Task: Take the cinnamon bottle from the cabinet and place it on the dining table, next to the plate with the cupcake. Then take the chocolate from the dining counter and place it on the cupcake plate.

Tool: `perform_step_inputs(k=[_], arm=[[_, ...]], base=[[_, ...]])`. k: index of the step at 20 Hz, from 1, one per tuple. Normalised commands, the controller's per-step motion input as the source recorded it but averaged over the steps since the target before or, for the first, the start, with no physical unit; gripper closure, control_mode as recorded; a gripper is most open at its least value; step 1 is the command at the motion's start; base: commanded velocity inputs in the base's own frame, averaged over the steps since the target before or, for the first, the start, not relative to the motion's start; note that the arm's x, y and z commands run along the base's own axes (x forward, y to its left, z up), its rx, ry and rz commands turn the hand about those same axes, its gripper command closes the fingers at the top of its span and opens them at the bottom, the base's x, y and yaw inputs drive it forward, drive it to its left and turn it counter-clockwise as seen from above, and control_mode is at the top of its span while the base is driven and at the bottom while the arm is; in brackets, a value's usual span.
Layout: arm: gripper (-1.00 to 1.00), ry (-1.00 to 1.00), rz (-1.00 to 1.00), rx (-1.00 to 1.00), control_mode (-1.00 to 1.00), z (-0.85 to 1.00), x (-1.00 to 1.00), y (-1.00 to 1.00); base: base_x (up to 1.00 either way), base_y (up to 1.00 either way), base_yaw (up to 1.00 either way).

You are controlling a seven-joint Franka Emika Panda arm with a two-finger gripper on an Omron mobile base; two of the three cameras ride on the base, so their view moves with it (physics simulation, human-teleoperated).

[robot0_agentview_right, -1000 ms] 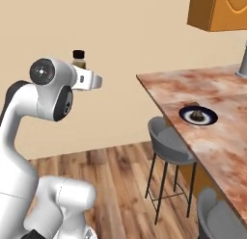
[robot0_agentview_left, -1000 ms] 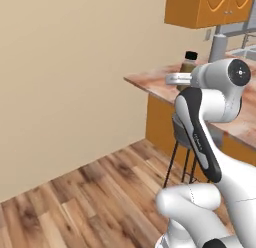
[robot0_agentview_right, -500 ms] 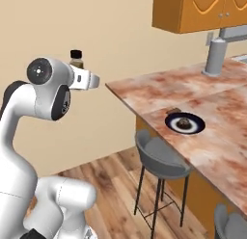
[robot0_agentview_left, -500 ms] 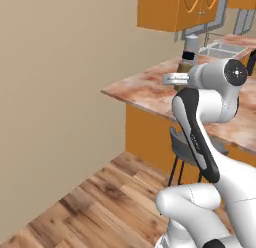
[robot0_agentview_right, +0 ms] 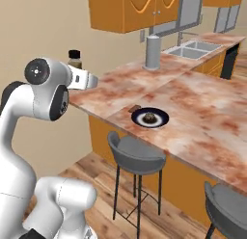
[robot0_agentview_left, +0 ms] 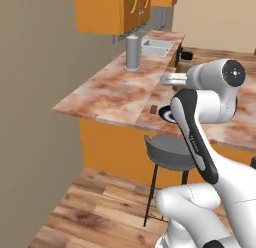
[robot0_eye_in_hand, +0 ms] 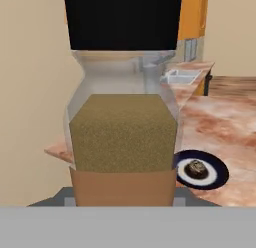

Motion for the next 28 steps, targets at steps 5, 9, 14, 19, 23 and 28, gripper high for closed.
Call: perform_step_inputs(k=[5,9,14,19,23,28], arm=[[1.00,0.00,0.00,0.00,1.00,0.00,0.00,0.00],[1.00,0.00,0.00,0.00,1.00,0.00,0.00,0.00],[1.00,0.00,0.00,0.00,1.00,0.00,0.00,0.00],[1.00,0.00,0.00,0.00,1.00,0.00,0.00,0.00],[1.00,0.00,0.00,0.00,1.00,0.00,0.00,0.00],[1.00,0.00,0.00,0.00,1.00,0.00,0.00,0.00]], base=[[0.54,0.26,-0.60],[0.80,0.25,-0.32],[0.91,0.05,-0.07],[0.88,0.08,-0.08],[0.75,0.22,-0.31],[0.37,0.13,-0.20]])
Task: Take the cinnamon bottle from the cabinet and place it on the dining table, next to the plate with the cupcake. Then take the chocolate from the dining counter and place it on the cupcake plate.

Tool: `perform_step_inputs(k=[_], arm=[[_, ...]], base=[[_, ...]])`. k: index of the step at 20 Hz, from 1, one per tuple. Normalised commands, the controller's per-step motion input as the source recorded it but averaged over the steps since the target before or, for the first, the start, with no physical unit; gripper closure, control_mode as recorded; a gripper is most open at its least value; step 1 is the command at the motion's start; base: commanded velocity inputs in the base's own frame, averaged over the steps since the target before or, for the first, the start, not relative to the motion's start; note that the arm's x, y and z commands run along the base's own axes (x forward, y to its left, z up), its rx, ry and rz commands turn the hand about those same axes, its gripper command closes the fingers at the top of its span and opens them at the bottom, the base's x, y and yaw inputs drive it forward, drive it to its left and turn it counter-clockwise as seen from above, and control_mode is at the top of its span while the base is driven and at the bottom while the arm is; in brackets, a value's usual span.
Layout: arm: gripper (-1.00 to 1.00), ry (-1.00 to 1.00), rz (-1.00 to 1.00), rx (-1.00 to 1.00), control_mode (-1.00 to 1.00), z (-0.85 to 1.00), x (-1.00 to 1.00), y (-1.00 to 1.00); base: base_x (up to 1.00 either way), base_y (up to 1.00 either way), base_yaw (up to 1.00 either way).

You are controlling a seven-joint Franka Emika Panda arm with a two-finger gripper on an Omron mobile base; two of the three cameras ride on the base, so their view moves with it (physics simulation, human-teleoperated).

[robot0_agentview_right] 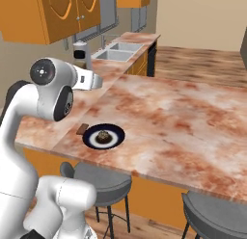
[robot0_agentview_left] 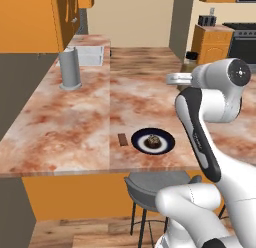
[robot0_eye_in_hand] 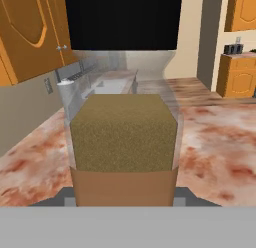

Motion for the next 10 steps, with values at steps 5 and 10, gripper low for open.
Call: perform_step_inputs(k=[5,10], arm=[[1.00,0.00,0.00,0.00,1.00,0.00,0.00,0.00],[1.00,0.00,0.00,0.00,1.00,0.00,0.00,0.00]], base=[[0.00,0.00,0.00],[0.02,-0.01,0.02]])
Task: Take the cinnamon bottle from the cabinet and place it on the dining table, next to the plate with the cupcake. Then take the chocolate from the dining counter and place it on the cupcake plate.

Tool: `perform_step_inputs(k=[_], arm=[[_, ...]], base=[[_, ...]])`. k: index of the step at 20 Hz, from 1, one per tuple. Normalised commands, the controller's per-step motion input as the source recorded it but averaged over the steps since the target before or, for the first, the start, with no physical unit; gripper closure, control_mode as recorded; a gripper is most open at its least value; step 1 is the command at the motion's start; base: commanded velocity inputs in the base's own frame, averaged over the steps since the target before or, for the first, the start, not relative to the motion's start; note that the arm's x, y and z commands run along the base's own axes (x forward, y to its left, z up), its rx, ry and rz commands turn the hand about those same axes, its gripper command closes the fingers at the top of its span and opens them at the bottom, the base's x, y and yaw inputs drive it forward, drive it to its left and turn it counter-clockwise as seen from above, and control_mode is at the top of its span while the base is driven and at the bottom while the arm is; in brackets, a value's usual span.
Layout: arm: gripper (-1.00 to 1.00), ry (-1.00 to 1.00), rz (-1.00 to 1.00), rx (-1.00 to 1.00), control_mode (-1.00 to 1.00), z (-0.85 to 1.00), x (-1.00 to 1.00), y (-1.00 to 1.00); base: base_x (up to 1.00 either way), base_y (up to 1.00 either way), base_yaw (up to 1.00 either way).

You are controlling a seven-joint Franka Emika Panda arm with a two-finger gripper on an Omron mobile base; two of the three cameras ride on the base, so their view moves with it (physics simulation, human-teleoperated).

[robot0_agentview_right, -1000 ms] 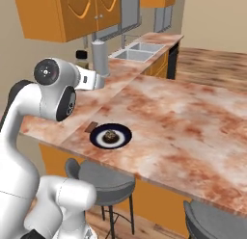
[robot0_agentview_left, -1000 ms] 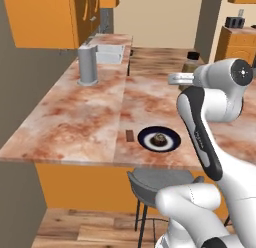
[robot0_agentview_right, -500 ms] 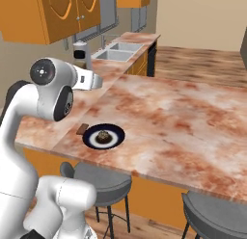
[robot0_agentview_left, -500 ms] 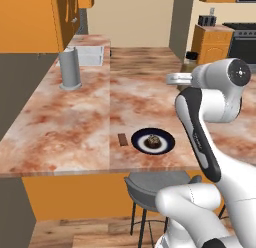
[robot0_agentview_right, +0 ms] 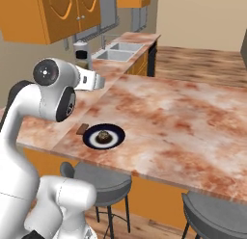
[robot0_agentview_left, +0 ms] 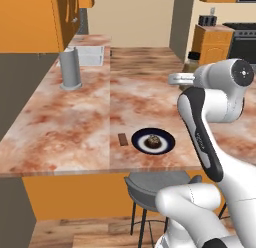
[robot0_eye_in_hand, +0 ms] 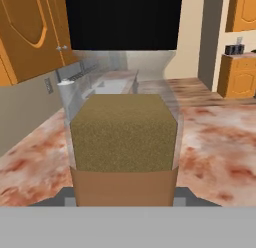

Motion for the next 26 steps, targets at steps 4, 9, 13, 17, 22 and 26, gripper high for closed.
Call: perform_step_inputs(k=[4,9,13,17,22,26], arm=[[1.00,0.08,0.19,0.00,-1.00,-0.11,0.12,-0.33],[1.00,0.00,0.48,0.00,-1.00,-0.17,0.04,-0.47],[1.00,0.05,0.48,0.00,-1.00,-0.31,0.12,-0.44],[1.00,0.14,0.46,-0.03,-1.00,-0.40,0.16,-0.39],[1.00,0.15,0.38,0.00,-1.00,-0.53,0.23,-0.27],[1.00,0.04,0.17,0.00,-1.00,-0.74,0.23,-0.02]], base=[[0.04,-0.05,0.03],[0.00,0.00,0.00],[0.00,0.00,0.00],[0.00,0.00,0.00],[0.00,0.00,0.00],[0.00,0.00,0.00]])
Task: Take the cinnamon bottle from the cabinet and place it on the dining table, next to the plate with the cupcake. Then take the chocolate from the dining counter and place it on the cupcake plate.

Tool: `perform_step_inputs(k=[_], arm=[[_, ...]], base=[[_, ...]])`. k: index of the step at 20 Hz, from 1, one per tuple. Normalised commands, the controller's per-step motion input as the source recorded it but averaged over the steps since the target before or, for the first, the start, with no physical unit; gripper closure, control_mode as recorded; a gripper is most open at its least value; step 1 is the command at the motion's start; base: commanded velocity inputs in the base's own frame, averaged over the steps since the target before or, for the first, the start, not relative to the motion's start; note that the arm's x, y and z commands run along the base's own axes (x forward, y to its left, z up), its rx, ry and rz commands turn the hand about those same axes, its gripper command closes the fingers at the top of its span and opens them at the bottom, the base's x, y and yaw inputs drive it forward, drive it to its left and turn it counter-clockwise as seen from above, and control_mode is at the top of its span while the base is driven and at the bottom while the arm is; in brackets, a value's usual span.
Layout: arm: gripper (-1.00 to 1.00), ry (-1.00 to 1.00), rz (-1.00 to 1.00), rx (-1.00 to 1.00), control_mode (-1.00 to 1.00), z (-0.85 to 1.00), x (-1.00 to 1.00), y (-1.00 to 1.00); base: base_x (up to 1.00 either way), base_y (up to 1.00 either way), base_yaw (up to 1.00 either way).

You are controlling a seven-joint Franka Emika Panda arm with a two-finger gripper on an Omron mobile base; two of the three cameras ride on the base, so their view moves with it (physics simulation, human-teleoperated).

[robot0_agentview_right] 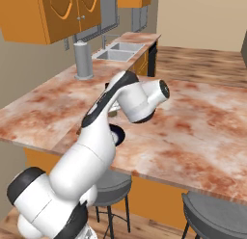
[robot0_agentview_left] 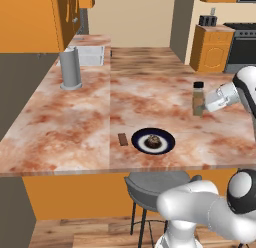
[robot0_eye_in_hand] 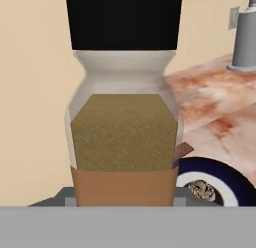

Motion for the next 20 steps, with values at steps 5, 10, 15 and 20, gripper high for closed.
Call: perform_step_inputs(k=[5,10,15,20], arm=[[1.00,0.00,0.01,0.00,-1.00,-0.78,0.15,0.01],[1.00,-0.01,0.00,0.02,-1.00,-0.57,0.07,0.00],[1.00,0.00,0.00,-0.05,-1.00,-0.45,0.25,0.01],[1.00,0.00,0.10,-0.06,-1.00,-0.44,0.13,-0.10]], base=[[0.00,0.00,0.00],[0.00,0.00,0.00],[0.00,0.00,0.00],[0.00,0.00,0.00]])
